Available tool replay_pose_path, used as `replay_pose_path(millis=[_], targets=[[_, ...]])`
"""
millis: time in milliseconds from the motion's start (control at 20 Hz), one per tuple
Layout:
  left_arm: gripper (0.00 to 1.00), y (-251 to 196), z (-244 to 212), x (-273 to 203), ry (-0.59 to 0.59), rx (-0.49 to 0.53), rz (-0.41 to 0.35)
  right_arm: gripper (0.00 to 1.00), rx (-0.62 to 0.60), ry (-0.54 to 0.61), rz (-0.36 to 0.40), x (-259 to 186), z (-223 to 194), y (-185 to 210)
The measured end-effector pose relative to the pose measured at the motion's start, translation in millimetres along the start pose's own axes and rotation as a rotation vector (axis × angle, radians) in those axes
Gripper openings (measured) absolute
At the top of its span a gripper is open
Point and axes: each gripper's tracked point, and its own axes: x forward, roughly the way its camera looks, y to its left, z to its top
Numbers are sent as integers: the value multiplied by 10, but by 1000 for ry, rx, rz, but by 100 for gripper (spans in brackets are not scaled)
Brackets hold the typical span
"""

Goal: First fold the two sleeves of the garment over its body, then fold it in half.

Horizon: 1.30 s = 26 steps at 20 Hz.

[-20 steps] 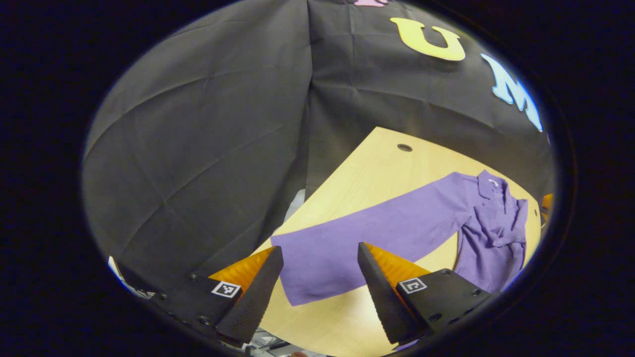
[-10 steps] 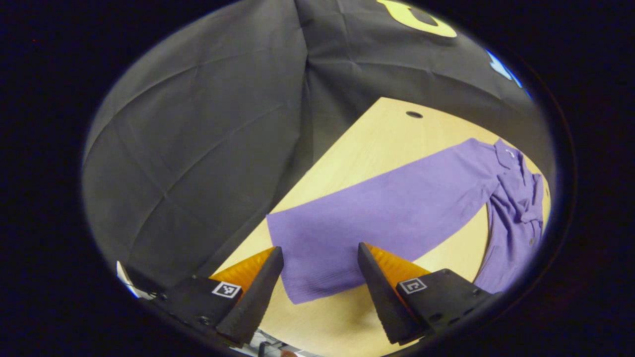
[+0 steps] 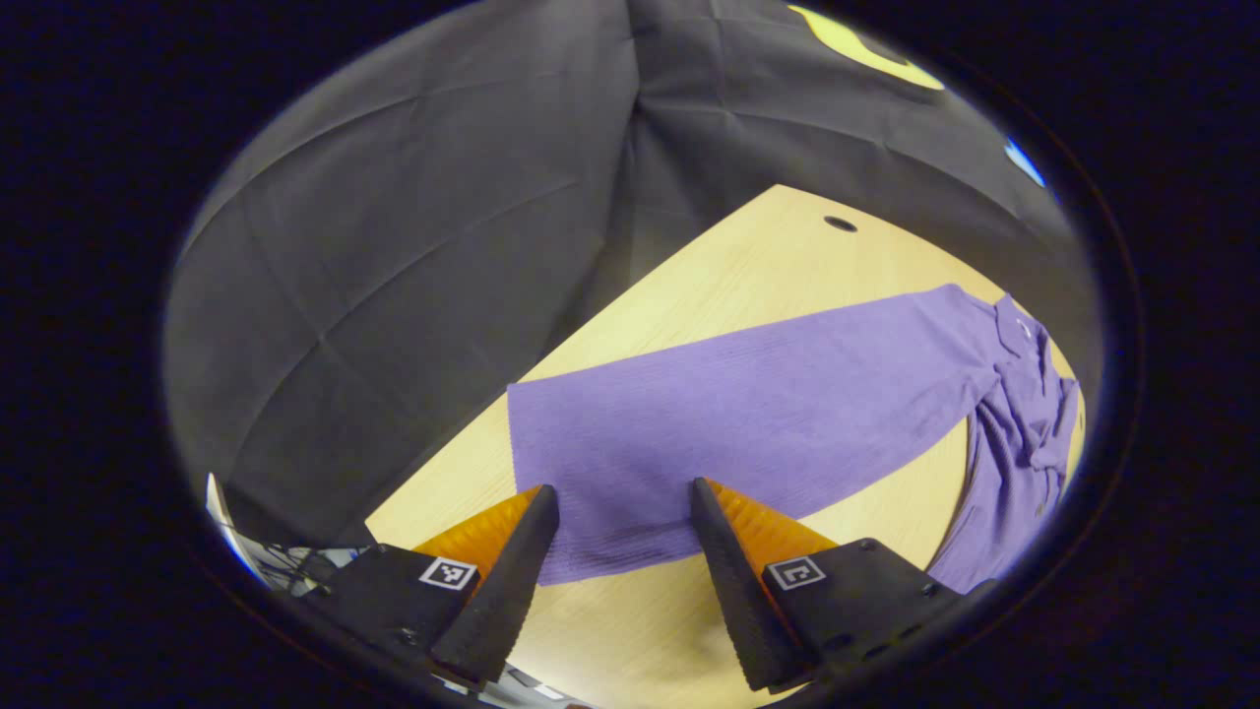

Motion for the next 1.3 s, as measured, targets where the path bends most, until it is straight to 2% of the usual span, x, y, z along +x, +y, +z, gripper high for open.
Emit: replay_pose_path(millis=[150, 200, 250, 350, 400, 500, 550, 600, 650, 700, 750, 850, 900, 950, 1000, 1300], targets=[[84, -44, -3, 1, -10, 10, -4, 27, 9, -11, -14, -46, 29, -130], [74, -86, 6, 5, -9, 16, -8, 27, 11, -15, -20, -69, 54, -177], [71, -150, 13, 14, -26, 18, -23, 27, 12, -21, -27, -102, 82, -233], [47, -158, 8, 20, -26, 48, -13, 27, 19, -38, -47, -180, 155, -376], [38, -194, 38, 24, -46, 32, -28, 27, 24, -51, -59, -223, 213, -462], [19, -236, 62, 13, -48, 23, 1, 27, 34, -71, -88, -300, 294, -619], [20, -243, 65, 39, -44, 21, 19, 27, 36, -84, -102, -345, 352, -707], [10, -239, 77, 26, -37, 36, 31, 27, 33, -93, -117, -405, 396, -802], [10, -238, 71, 54, -28, 45, 39, 19, 27, -101, -134, -460, 419, -892], [7, -245, 98, 53, -29, 57, 33, 19, 22, -111, -150, -520, 468, -984], [7, -256, 92, 39, -27, 66, 25, 27, 18, -120, -165, -576, 504, -1057], [7, -259, 105, 36, -20, 102, 25, 27, 16, -138, -195, -700, 580, -1222], [7, -286, 118, 43, -18, 118, 25, 19, 18, -145, -209, -765, 601, -1289], [7, -346, 140, 37, -21, 126, 18, 19, 19, -153, -224, -818, 615, -1345], [7, -442, 167, 37, -24, 126, -1, 27, 22, -160, -238, -886, 634, -1395], [7, -1224, 348, 39, -54, 193, -113, 27, 17, -200, -275, -1229, 669, -1446]])
